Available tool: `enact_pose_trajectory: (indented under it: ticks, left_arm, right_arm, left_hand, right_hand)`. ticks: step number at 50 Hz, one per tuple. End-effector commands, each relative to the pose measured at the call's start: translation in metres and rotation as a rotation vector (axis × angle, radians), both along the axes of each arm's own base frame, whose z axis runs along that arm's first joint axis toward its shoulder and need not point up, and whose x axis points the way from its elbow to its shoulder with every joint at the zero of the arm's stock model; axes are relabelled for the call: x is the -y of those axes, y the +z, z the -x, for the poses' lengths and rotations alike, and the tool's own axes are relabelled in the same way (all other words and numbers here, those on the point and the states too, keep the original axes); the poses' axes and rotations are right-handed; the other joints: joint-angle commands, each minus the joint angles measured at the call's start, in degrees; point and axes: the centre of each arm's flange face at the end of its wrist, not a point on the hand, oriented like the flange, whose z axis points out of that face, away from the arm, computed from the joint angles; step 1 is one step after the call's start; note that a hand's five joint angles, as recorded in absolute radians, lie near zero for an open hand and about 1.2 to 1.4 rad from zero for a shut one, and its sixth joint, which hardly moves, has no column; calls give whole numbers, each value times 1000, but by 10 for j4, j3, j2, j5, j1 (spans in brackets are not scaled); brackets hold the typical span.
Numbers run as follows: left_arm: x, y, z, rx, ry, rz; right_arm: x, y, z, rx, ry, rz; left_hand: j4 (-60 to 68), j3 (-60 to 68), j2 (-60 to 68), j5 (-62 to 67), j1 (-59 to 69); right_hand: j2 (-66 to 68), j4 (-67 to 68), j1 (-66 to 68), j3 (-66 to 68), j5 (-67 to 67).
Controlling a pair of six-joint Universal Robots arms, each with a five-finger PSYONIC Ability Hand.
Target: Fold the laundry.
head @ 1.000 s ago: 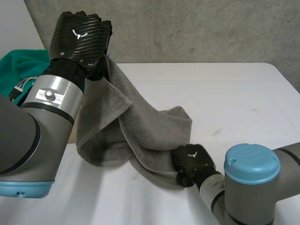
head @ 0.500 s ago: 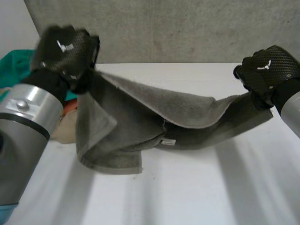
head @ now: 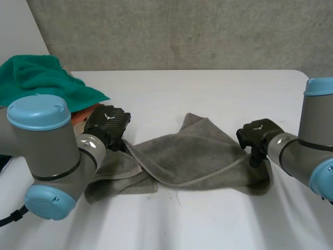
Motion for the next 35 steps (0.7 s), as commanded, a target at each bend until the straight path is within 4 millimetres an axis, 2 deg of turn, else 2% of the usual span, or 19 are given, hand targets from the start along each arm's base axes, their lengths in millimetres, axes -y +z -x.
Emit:
enact_pose_trajectory:
  ticks: [1, 7, 9, 11, 13, 14, 18, 21, 22, 25, 26, 27, 28, 29, 30, 31, 32, 33, 35]
  left_arm:
    - [-8, 4, -6, 7, 6, 2]
    - [-10, 3, -10, 10, 12, -4]
    - [-10, 1, -11, 11, 14, -10]
    - [-9, 0, -11, 11, 14, -11]
    - [-9, -2, -10, 14, 13, -17]
    - [-9, -2, -10, 14, 13, -17]
    - [-3, 0, -8, 6, 12, 3]
    - [15, 10, 2, -11, 4, 71]
    - [24, 16, 6, -16, 1, 111]
    - [60, 47, 15, -14, 12, 283]
    - [70, 61, 14, -16, 23, 344]
    - [88, 92, 12, -29, 45, 478]
    - [95, 108, 13, -41, 49, 552]
    - [99, 124, 14, -56, 46, 623]
    - [104, 155, 17, -106, 37, 770]
    - [106, 168, 19, -138, 24, 841]
    - [105, 176, 21, -157, 12, 885]
    - [101, 196, 21, -206, -7, 980]
    - [96, 220, 15, -258, -7, 1067]
  right_arm:
    - [-1, -1, 15, -26, -34, -31]
    - [-10, -10, 24, -123, -2, -82]
    - [-11, -15, 23, -143, 17, -88]
    - [-11, -17, 22, -153, 23, -89]
    - [-8, -24, 20, -159, 27, -95]
    - [-6, -26, 20, -157, 28, -93]
    - [13, -17, 15, -134, 22, -4]
    - [38, 10, 9, -101, 11, 151]
    - [53, 30, 5, -72, 2, 263]
    - [79, 70, -1, -6, -30, 489]
    - [90, 96, -4, 44, -45, 641]
    - [95, 113, -6, 70, -53, 736]
    - [99, 130, -7, 93, -62, 832]
    - [103, 165, -8, 158, -80, 1038]
    - [103, 178, -6, 181, -95, 1116]
    - [102, 191, -6, 206, -104, 1190]
    - [99, 213, -4, 245, -127, 1317]
    - [98, 220, -3, 258, -143, 1355]
    - [96, 228, -1, 268, -165, 1379]
  left_hand:
    - [112, 116, 114, 134, 143]
    - [112, 116, 114, 134, 143]
    - [112, 116, 114, 134, 143]
    - [112, 116, 114, 134, 143]
    - [112, 116, 114, 134, 143]
    - [112, 116, 114, 134, 143]
    - [112, 116, 114, 134, 143]
    - [112, 116, 114, 134, 143]
    - [112, 116, 114, 134, 143]
    - [112, 116, 114, 134, 143]
    - [112, 116, 114, 134, 143]
    - [112, 116, 114, 134, 143]
    - [112, 116, 114, 134, 143]
    - [112, 116, 114, 134, 143]
    - [112, 116, 114, 134, 143]
    - [112, 116, 114, 134, 143]
    - [112, 116, 114, 134, 143]
    - [112, 116, 114, 134, 143]
    - [112, 116, 114, 134, 143]
  right_hand:
    - [-74, -73, -77, -75, -66]
    - [-59, -58, -62, -60, -51]
    - [-4, -2, -6, -5, 4]
    - [90, 92, 88, 89, 98]
    - [365, 367, 363, 364, 373]
    - [418, 419, 415, 416, 425]
    - [418, 419, 416, 417, 426]
    - [418, 419, 416, 417, 426]
    - [418, 419, 416, 417, 426]
    - [418, 419, 416, 417, 426]
    - [418, 419, 416, 417, 426]
    - [418, 419, 416, 417, 426]
    - [418, 419, 416, 417, 426]
    - [418, 419, 416, 417, 426]
    - [418, 419, 416, 417, 426]
    - [418, 419, 416, 417, 426]
    - [418, 419, 416, 417, 426]
    - [418, 419, 416, 417, 426]
    - [418, 419, 416, 417, 426]
